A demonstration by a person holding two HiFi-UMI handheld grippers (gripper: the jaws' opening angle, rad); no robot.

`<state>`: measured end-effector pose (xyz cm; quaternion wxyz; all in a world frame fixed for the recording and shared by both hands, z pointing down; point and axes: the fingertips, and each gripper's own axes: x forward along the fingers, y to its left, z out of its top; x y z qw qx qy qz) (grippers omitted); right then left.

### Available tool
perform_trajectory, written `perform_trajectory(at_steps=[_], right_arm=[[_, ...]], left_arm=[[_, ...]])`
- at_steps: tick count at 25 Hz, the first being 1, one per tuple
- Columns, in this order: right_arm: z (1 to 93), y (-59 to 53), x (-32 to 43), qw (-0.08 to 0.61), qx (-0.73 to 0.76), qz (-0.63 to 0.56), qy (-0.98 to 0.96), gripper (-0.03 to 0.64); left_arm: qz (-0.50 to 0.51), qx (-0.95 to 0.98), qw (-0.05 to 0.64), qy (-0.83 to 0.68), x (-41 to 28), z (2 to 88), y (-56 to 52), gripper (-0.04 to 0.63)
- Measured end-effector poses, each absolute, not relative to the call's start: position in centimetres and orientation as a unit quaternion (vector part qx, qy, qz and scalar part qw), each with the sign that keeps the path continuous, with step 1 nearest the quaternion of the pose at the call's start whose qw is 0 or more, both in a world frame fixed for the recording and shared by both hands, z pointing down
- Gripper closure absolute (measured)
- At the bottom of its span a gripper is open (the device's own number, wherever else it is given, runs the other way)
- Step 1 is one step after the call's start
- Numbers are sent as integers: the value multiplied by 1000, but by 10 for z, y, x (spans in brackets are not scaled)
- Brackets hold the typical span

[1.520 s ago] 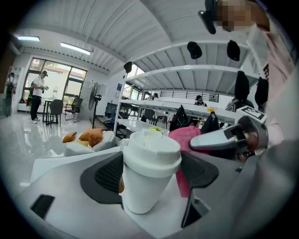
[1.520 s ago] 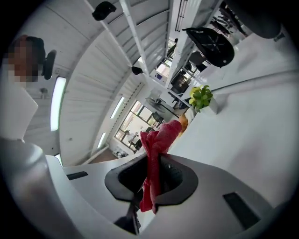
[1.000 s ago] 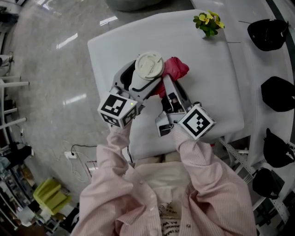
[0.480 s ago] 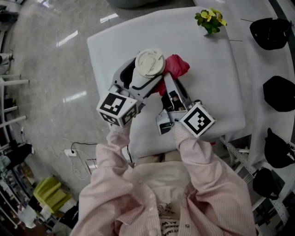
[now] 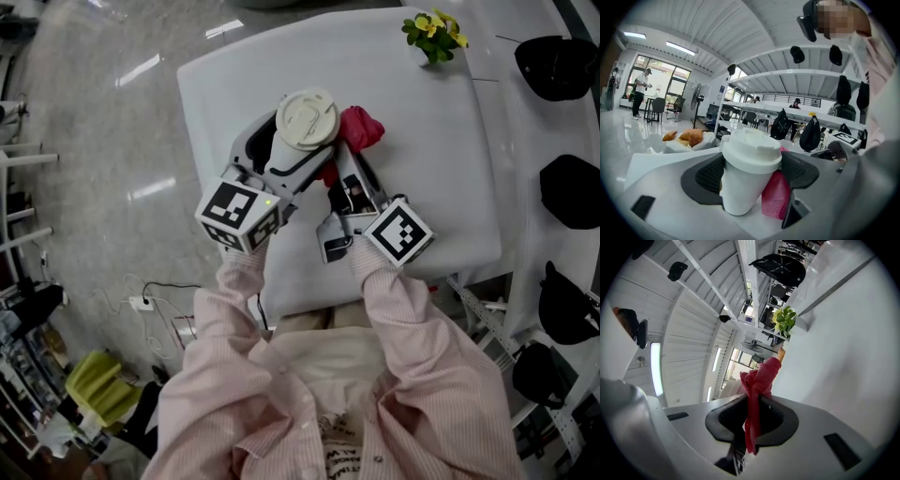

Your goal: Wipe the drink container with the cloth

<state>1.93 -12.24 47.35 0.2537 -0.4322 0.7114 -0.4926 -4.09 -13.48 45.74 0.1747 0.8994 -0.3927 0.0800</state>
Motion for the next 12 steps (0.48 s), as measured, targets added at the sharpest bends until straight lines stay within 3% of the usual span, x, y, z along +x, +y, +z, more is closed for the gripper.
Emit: perform_trajectory(at_steps=[12], right_arm=[[508,-129,20,236,-459,-505,692,571]], left_arm=[[83,899,175,-393,-42,459,-134,212]])
